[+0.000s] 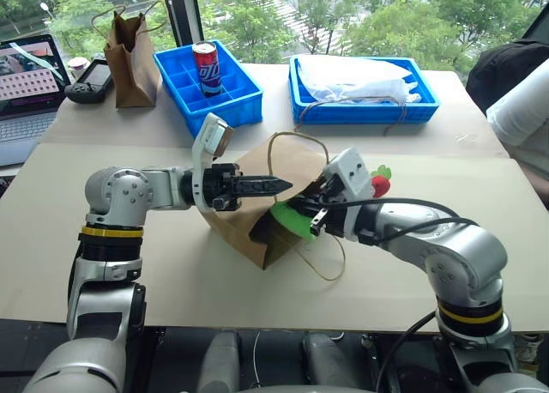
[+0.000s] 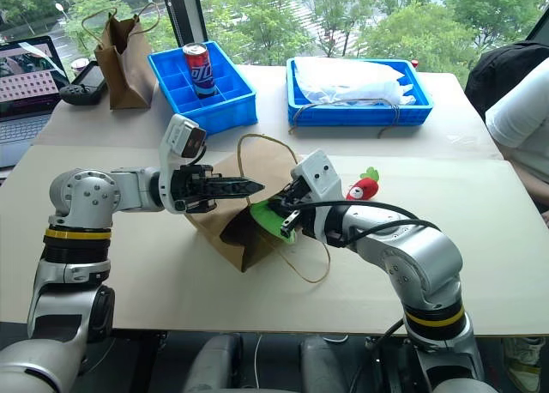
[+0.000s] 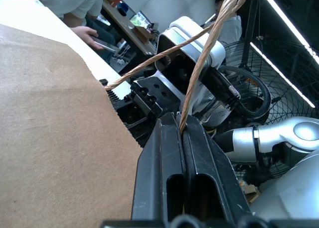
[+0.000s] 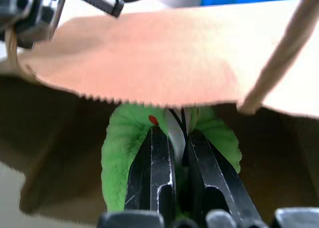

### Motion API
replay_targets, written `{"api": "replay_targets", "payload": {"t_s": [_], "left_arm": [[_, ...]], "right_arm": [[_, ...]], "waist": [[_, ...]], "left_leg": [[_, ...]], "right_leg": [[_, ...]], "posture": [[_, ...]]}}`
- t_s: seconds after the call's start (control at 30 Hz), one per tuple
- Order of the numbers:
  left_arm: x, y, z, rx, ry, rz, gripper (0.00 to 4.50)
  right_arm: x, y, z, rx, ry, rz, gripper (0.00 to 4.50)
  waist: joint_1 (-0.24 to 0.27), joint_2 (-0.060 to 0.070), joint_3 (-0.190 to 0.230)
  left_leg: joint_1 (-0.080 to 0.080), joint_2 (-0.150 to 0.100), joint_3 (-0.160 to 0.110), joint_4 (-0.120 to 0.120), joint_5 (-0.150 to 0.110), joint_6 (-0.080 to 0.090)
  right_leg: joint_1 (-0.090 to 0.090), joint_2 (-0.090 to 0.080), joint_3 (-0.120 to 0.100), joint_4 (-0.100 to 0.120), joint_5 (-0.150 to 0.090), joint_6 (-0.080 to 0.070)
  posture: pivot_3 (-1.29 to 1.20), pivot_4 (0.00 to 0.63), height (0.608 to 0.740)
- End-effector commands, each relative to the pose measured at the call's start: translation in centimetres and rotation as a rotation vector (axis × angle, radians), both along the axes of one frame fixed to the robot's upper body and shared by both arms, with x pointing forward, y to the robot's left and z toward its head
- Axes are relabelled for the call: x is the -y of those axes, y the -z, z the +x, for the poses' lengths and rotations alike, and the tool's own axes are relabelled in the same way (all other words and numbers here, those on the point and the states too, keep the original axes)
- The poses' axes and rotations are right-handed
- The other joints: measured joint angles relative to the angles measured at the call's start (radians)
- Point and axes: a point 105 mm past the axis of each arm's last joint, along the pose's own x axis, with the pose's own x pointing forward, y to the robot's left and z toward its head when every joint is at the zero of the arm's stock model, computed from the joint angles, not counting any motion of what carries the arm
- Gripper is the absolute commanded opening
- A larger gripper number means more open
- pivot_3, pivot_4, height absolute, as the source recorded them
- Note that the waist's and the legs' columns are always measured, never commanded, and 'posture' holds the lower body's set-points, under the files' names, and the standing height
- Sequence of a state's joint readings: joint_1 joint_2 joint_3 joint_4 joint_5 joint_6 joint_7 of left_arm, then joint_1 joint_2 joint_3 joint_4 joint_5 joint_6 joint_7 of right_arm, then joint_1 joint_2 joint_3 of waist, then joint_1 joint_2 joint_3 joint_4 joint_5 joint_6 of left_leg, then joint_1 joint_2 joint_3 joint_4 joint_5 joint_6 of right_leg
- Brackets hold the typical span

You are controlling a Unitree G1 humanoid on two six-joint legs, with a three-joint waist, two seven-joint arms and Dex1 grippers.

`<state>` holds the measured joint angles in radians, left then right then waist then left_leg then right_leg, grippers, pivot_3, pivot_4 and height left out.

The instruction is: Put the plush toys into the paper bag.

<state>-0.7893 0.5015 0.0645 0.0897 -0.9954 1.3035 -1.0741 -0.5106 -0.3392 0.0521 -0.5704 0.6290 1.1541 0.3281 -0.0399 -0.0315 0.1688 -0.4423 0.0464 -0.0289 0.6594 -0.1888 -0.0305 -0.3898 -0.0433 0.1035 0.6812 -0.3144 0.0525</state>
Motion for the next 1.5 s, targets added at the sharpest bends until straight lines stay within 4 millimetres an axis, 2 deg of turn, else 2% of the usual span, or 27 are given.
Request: {"api": "replay_targets", "payload": {"t_s": [0.03,0.1,0.23,0.3,0.33,0.37,0.5,0.67,0.83,0.97,1.03,1.1,1.17,1.27,1.4,1.43,1.5], "left_arm": [[0.1,-1.2,-0.7,0.035,0.029,-0.029,0.0],[0.1,-1.2,-0.6,0.035,0.028,-0.029,0.0],[0.2,-1.4,-0.6,0.038,0.028,-0.035,0.0],[0.3,-1.4,-0.6,0.039,0.03,-0.037,0.0],[0.3,-1.4,-0.6,0.04,0.03,-0.038,0.0],[0.3,-1.4,-0.6,0.04,0.03,-0.039,0.0],[0.3,-1.3,-0.6,0.042,0.027,-0.04,0.0],[0.2,-1.3,-0.5,0.046,0.021,-0.042,0.0],[-0.2,-1.3,-0.2,0.054,-0.002,-0.042,0.0],[-0.4,-1.3,-0.1,0.054,-0.011,-0.045,0.0],[-0.3,-1.2,-0.1,0.052,-0.014,-0.048,0.0],[-0.2,-1.1,-0.1,0.048,-0.014,-0.053,0.0],[0.0,-1.0,-0.1,0.046,-0.012,-0.055,0.0],[0.1,-1.0,-0.1,0.046,-0.01,-0.052,0.0],[0.1,-1.1,-0.1,0.05,-0.01,-0.048,0.0],[0.0,-1.2,-0.1,0.051,-0.01,-0.047,0.0],[-0.1,-1.2,-0.2,0.052,-0.011,-0.045,0.0]], "right_arm": [[-0.7,-0.6,0.6,0.006,0.032,0.122,0.02],[-1.1,0.0,1.0,-0.014,0.041,0.135,0.02],[-1.2,0.4,3.1,-0.129,0.162,0.393,0.02],[-1.3,1.2,3.3,-0.194,0.181,0.444,0.02],[-1.4,1.5,3.1,-0.216,0.176,0.448,0.93],[-1.6,1.7,2.9,-0.229,0.165,0.446,1.13],[-1.5,1.9,2.5,-0.259,0.16,0.457,2.52],[1.2,1.1,1.8,-0.232,0.195,0.442,4.15],[6.5,0.6,0.0,-0.168,0.252,0.231,4.15],[9.4,0.5,-0.4,-0.15,0.315,0.112,4.15],[12.3,0.3,1.1,-0.103,0.465,0.047,4.15],[14.3,0.8,2.7,-0.07,0.579,-0.051,4.15],[14.3,2.0,4.2,-0.074,0.616,-0.08,4.15],[12.8,4.2,5.9,-0.112,0.604,-0.086,4.15],[12.6,7.2,6.7,-0.141,0.619,-0.17,4.15],[12.7,7.8,6.7,-0.144,0.624,-0.185,3.64],[12.9,8.4,6.6,-0.14,0.634,-0.198,3.13]], "waist": [[-0.001,0.0,0.0],[-0.002,0.0,0.0],[-0.002,0.0,0.0],[-0.002,0.0,0.0],[-0.002,0.001,0.0],[-0.002,0.001,0.0],[-0.002,0.001,0.001],[-0.002,0.001,0.001],[0.004,0.002,0.001],[-0.004,0.003,0.002],[-0.008,0.004,0.002],[-0.007,0.004,0.002],[-0.006,0.004,0.002],[-0.009,0.004,0.002],[-0.005,0.004,0.002],[-0.001,0.004,0.002],[0.0,0.004,0.002]], "left_leg": [[0.0,0.0,0.0,0.0,0.0,0.0],[0.0,0.0,0.0,0.0,0.0,0.0],[0.0,0.0,0.0,0.0,0.0,0.0],[0.001,0.001,-0.001,0.0,0.0,0.0],[0.001,0.001,-0.001,0.0,0.0,0.0],[0.001,0.001,-0.001,0.0,0.0,0.0],[0.0,0.001,-0.001,0.0,0.0,0.0],[0.001,0.001,-0.001,-0.001,0.0,0.0],[0.0,0.0,-0.001,-0.001,0.0,0.0],[0.001,0.001,-0.001,-0.001,0.0,0.0],[0.001,0.001,0.0,-0.002,0.0,0.0],[0.001,0.001,0.0,-0.002,0.0,0.0],[0.001,0.001,0.0,-0.001,0.0,0.0],[0.001,0.001,0.001,-0.001,0.0,0.0],[0.001,0.001,0.001,-0.003,0.0,0.0],[0.001,0.001,0.001,-0.003,0.0,0.0],[0.001,0.0,0.0,-0.002,0.0,0.0]], "right_leg": [[0.0,0.0,0.0,0.0,0.0,0.0],[0.0,0.0,-0.001,0.0,0.0,0.0],[0.0,0.0,-0.001,0.001,0.0,0.0],[0.0,0.0,-0.003,0.001,0.0,0.0],[0.0,0.0,-0.003,0.001,0.0,0.0],[0.0,0.0,-0.003,0.001,0.0,0.0],[0.0,-0.001,-0.004,0.001,0.0,-0.001],[0.0,0.0,-0.004,0.001,0.0,-0.001],[0.0,-0.001,-0.005,0.0,0.0,-0.001],[0.0,-0.001,-0.004,-0.001,0.0,-0.001],[0.0,0.0,-0.004,-0.001,0.0,-0.001],[0.0,0.0,-0.004,-0.001,0.0,-0.001],[0.0,0.0,-0.003,-0.001,0.0,-0.001],[0.0,0.0,-0.003,-0.001,0.0,-0.001],[0.0,0.0,-0.003,-0.001,0.0,-0.001],[0.0,0.0,-0.003,-0.001,0.0,-0.001],[0.001,-0.001,-0.004,-0.002,0.0,-0.001]], "posture": [[0.0,0.15,0.707],[0.0,0.15,0.707],[0.0,0.15,0.707],[0.0,0.15,0.707],[0.0,0.15,0.707],[0.0,0.15,0.707],[0.0,0.15,0.707],[0.0,0.15,0.707],[0.0,0.15,0.707],[0.0,0.15,0.707],[0.0,0.15,0.707],[0.0,0.15,0.707],[0.0,0.15,0.707],[0.0,0.15,0.707],[0.0,0.15,0.707],[0.0,0.15,0.707],[0.0,0.15,0.707]]}}
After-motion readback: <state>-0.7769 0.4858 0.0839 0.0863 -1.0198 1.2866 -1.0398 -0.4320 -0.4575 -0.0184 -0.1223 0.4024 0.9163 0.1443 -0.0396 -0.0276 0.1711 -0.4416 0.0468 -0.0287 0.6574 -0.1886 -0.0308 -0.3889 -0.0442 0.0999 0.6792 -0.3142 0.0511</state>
